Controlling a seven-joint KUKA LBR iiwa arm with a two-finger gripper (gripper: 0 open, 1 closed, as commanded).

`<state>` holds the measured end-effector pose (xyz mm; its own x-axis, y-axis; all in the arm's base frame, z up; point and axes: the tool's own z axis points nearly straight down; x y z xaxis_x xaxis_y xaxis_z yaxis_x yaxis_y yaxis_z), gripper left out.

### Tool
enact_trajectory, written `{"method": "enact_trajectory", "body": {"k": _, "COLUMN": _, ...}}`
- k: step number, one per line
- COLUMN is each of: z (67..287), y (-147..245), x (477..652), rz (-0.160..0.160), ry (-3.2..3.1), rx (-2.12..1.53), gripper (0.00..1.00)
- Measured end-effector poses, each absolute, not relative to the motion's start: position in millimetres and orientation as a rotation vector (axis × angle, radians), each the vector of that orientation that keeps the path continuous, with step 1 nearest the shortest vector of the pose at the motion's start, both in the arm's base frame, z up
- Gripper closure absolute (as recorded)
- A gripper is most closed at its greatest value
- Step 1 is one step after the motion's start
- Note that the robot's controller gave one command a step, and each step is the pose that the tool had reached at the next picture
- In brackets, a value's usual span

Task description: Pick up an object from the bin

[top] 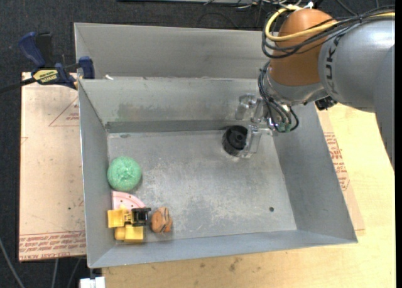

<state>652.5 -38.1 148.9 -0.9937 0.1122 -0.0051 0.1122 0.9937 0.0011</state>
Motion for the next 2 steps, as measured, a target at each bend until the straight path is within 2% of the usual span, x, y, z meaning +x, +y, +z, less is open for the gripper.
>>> {"method": "enact_trajectory", "body": {"k": 1, "z": 86.3, "y": -50.9, "x": 649.1, "rz": 0.003, "ry": 3.092, "rx": 0.517, "gripper": 0.0}}
{"method": "enact_trajectory", "body": {"k": 2, "z": 70.1, "y": -53.6, "x": 644.3, "rz": 0.001, "ry": 3.123, "rx": 0.318, "gripper": 1.0}}
